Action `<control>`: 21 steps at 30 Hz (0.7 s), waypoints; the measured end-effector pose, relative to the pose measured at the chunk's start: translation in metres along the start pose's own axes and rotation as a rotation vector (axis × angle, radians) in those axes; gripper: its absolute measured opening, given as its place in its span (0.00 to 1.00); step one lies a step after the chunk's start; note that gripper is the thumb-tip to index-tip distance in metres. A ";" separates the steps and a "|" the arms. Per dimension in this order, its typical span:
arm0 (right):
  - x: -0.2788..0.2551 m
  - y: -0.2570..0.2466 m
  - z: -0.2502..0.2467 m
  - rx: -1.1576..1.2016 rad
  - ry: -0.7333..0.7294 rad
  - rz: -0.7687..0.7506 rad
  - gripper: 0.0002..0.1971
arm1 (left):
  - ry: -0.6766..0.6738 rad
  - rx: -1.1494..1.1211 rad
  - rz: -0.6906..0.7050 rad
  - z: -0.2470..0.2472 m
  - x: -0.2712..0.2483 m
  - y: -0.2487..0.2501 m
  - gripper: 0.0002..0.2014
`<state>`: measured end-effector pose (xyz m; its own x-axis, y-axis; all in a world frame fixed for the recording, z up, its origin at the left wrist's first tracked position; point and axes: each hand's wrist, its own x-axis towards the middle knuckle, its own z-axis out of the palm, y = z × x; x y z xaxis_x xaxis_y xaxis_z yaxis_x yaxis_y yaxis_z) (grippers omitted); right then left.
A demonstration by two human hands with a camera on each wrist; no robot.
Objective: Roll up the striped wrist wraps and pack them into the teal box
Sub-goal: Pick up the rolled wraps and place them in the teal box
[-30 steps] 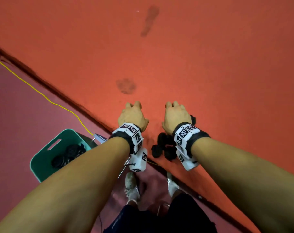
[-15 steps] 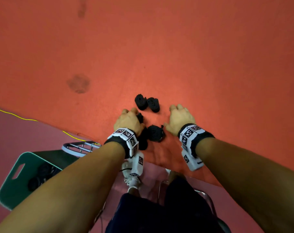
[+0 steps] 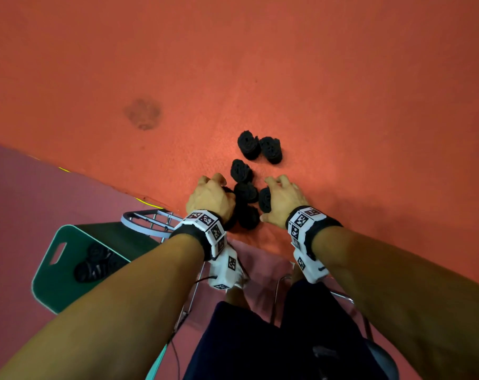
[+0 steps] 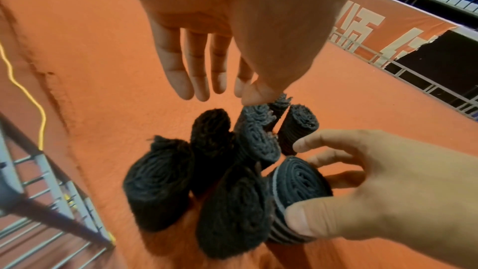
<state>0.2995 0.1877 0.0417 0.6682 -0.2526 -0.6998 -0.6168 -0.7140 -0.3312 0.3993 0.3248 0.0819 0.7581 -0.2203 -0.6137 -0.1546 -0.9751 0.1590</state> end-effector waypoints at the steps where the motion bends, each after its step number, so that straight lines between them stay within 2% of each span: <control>1: 0.002 -0.001 0.003 -0.004 -0.004 0.003 0.46 | 0.004 0.003 -0.005 0.002 0.000 -0.004 0.18; 4: 0.008 0.000 0.011 -0.014 -0.009 0.023 0.45 | 0.023 -0.011 -0.003 0.006 0.001 -0.013 0.17; 8: 0.011 0.003 0.020 -0.006 0.002 0.023 0.39 | 0.059 0.034 0.051 0.013 0.002 -0.014 0.19; 13: 0.008 0.005 0.019 0.035 0.021 0.034 0.33 | 0.091 0.158 0.067 0.022 0.003 0.001 0.29; 17: 0.002 0.016 0.009 0.051 0.046 0.044 0.31 | 0.088 0.236 0.025 0.031 0.006 0.016 0.39; 21: 0.000 0.033 -0.002 0.076 0.063 0.042 0.31 | 0.091 0.286 -0.022 0.038 0.008 0.028 0.43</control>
<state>0.2798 0.1633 0.0322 0.6648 -0.3236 -0.6733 -0.6728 -0.6510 -0.3515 0.3766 0.2946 0.0518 0.8148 -0.2089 -0.5407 -0.3005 -0.9499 -0.0858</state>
